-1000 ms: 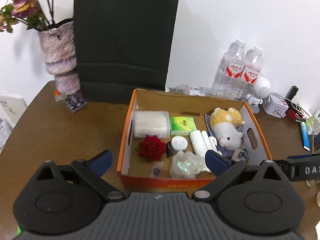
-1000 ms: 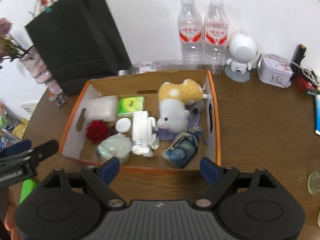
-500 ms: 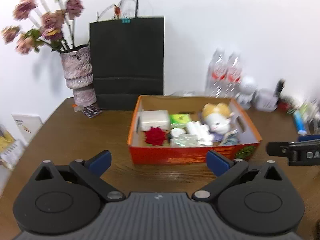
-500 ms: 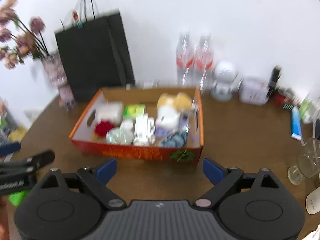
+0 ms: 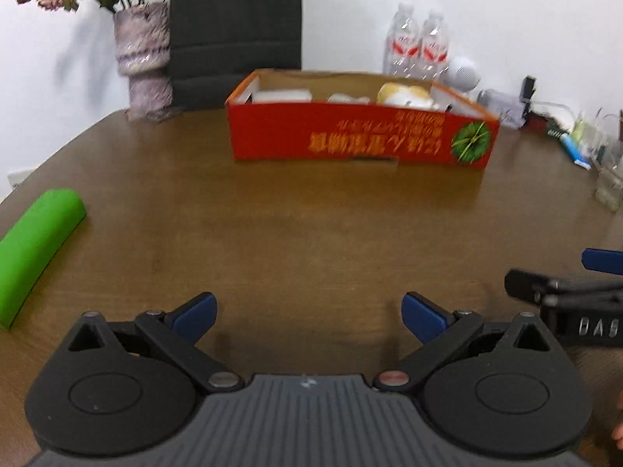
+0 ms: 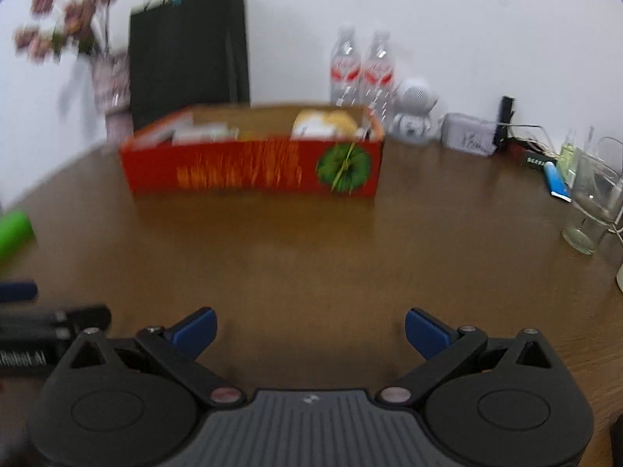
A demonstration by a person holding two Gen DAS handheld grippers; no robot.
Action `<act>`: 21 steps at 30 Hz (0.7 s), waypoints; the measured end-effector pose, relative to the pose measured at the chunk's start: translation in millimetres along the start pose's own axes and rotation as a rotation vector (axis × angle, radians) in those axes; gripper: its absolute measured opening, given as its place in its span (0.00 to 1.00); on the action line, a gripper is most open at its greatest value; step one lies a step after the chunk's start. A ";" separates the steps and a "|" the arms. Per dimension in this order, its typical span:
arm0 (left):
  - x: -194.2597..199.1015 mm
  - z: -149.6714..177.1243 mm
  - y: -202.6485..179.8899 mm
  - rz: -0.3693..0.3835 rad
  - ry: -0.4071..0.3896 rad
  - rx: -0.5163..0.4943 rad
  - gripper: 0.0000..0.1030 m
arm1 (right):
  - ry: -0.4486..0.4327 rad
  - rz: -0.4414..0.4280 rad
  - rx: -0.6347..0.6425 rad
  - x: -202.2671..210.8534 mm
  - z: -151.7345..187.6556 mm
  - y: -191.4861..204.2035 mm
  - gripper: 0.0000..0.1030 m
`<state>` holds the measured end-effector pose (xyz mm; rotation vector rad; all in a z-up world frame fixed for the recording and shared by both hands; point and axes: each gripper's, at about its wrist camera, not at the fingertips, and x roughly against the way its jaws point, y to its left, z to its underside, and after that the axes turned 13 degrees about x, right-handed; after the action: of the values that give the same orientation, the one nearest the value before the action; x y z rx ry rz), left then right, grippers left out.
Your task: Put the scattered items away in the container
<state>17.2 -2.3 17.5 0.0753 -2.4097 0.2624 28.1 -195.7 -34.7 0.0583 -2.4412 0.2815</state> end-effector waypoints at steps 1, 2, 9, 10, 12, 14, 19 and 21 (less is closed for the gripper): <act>-2.4 1.8 0.7 -0.001 0.002 0.000 1.00 | 0.005 -0.002 0.005 -1.6 3.4 4.4 1.00; -4.9 3.8 0.8 -0.002 0.005 -0.005 1.00 | 0.008 -0.006 0.005 -2.7 5.8 7.7 1.00; -5.5 7.9 3.2 0.007 -0.014 -0.017 1.00 | 0.012 -0.025 -0.017 -7.4 9.8 14.0 1.00; -5.6 7.7 3.2 0.007 -0.014 -0.018 1.00 | 0.012 -0.027 -0.019 -7.8 9.7 13.8 1.00; -5.7 8.0 3.4 0.009 -0.013 -0.018 1.00 | 0.013 -0.030 -0.017 -8.0 9.7 14.0 1.00; -6.3 7.8 3.5 0.011 -0.013 -0.018 1.00 | 0.013 -0.031 -0.016 -7.8 9.9 14.5 1.00; -6.7 7.5 3.9 0.011 -0.013 -0.016 1.00 | 0.012 -0.035 -0.017 -5.8 10.2 15.1 1.00; -6.8 7.8 3.7 0.011 -0.013 -0.016 1.00 | 0.012 -0.036 -0.017 -5.9 10.0 14.7 1.00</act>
<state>16.9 -0.5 6.6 0.0569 -2.4252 0.2476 24.8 -183.7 -48.7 0.0923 -2.4274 0.2445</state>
